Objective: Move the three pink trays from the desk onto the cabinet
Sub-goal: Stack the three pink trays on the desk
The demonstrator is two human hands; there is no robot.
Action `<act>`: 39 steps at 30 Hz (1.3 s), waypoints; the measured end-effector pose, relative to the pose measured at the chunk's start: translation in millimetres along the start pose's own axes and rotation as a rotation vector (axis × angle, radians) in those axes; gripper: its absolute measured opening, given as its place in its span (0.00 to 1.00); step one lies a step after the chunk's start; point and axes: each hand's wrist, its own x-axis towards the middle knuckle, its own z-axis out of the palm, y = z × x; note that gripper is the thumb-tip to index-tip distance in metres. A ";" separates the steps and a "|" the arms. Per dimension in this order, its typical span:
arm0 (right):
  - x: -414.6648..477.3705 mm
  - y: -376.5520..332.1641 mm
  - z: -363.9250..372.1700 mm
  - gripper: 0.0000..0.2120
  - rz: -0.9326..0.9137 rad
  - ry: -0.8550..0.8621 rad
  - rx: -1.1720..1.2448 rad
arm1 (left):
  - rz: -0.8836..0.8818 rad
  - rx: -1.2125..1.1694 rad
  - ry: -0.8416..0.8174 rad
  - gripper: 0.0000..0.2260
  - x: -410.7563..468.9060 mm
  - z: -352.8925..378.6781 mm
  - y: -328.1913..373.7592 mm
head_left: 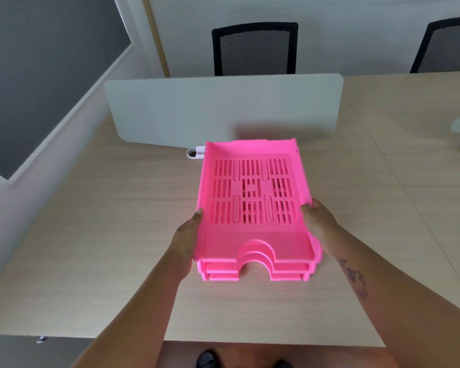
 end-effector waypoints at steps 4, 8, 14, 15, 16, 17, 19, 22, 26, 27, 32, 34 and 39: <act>4.9 -2.0 -1.1 0.20 -0.020 -0.008 -0.011 | 0.002 0.021 0.017 0.22 1.8 2.5 2.1; -2.5 -2.5 -6.0 0.19 -0.001 -0.073 0.015 | 0.000 -0.017 -0.004 0.21 0.8 3.5 1.7; -26.4 21.4 -12.1 0.22 -0.046 -0.109 0.088 | 0.071 -0.022 0.052 0.23 -5.6 7.2 -14.0; -27.1 24.4 -10.9 0.22 -0.047 -0.097 0.080 | 0.069 -0.030 0.080 0.23 -4.9 6.9 -15.7; -27.1 26.0 -9.8 0.23 -0.051 -0.086 0.071 | 0.070 -0.027 0.090 0.23 -4.0 6.3 -17.1; -26.5 26.0 -9.2 0.23 -0.056 -0.080 0.062 | 0.074 -0.018 0.082 0.23 -3.0 5.4 -18.0; -25.0 25.4 -7.7 0.22 -0.063 -0.054 0.068 | 0.074 -0.009 0.053 0.23 -2.5 4.9 -17.7; -23.7 27.2 -2.4 0.20 -0.083 0.004 0.111 | 0.087 -0.003 0.014 0.25 -2.5 3.9 -15.0; -22.6 25.9 -2.5 0.16 -0.041 0.007 0.160 | 0.116 0.050 -0.082 0.26 -0.1 -2.2 -14.3; -23.6 26.2 -4.6 0.14 -0.032 -0.015 0.175 | 0.115 0.057 -0.105 0.25 -1.2 -3.3 -15.4; -32.3 59.8 -0.8 0.23 0.010 -0.099 0.249 | 0.111 0.045 -0.186 0.27 -18.4 -0.1 -34.3; -38.6 78.9 7.6 0.33 0.022 -0.113 0.274 | 0.107 0.050 -0.190 0.29 -25.9 3.6 -48.0; -44.6 104.5 31.5 0.41 0.092 -0.086 0.397 | 0.090 0.038 -0.117 0.32 -24.4 2.9 -76.2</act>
